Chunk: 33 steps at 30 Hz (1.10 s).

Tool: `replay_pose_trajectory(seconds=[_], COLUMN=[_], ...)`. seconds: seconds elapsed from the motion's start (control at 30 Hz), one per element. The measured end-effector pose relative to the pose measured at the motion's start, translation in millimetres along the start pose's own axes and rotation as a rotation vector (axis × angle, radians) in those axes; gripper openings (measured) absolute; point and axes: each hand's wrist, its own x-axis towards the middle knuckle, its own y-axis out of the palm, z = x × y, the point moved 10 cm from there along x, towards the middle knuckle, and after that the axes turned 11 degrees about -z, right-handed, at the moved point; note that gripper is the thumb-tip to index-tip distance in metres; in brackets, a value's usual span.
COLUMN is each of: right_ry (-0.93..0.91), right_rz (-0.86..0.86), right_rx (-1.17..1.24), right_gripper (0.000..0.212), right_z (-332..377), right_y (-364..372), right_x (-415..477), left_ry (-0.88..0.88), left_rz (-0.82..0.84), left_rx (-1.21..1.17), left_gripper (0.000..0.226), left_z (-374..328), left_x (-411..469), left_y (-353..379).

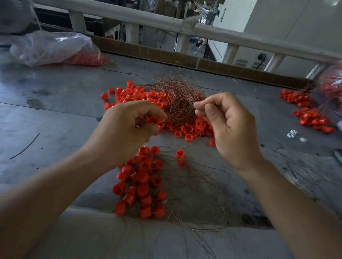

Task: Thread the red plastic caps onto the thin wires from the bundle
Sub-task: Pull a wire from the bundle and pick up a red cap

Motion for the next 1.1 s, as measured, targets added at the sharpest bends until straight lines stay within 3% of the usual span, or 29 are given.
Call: replay_pose_trajectory(seconds=[0.07,0.17,0.3,0.4,0.67,0.87,1.1], right_ry=[-0.043,-0.243,-0.433,-0.501,-0.421,-0.397,-0.287], right_rz=[0.002,0.040,0.099,0.099,0.089,0.021,0.016], right_rx=[0.072,0.032,-0.070,-0.112,-0.135,-0.152,-0.110], right_gripper=[0.007,0.010,0.017,0.016,0.012,0.004,0.007], right_z=[13.1,41.5,59.5,64.2,61.9,60.2,52.0], right_y=[-2.4,-0.9,10.0,12.2,5.9,-7.5,-16.0], right_x=[-1.9,-8.0,-22.3,-26.5,-21.6,-16.6,-12.2], left_ry=[0.052,0.092,0.143,0.147,0.054,-0.041,-0.085], left_rz=[0.005,0.022,0.035,0.041,0.005,0.065,0.082], left_rx=[-0.023,-0.150,-0.249,-0.254,-0.305,-0.438,-0.472], left_gripper=[0.040,0.008,0.022,0.019,0.005,0.030,0.029], left_z=[-7.7,-21.7,-35.9,-36.3,-28.5,-25.5,-21.5], left_x=[-1.4,-5.8,-9.0,-9.5,-5.6,-9.7,-11.1], left_y=[0.7,1.2,-1.3,-0.1,-3.8,1.6,10.4])
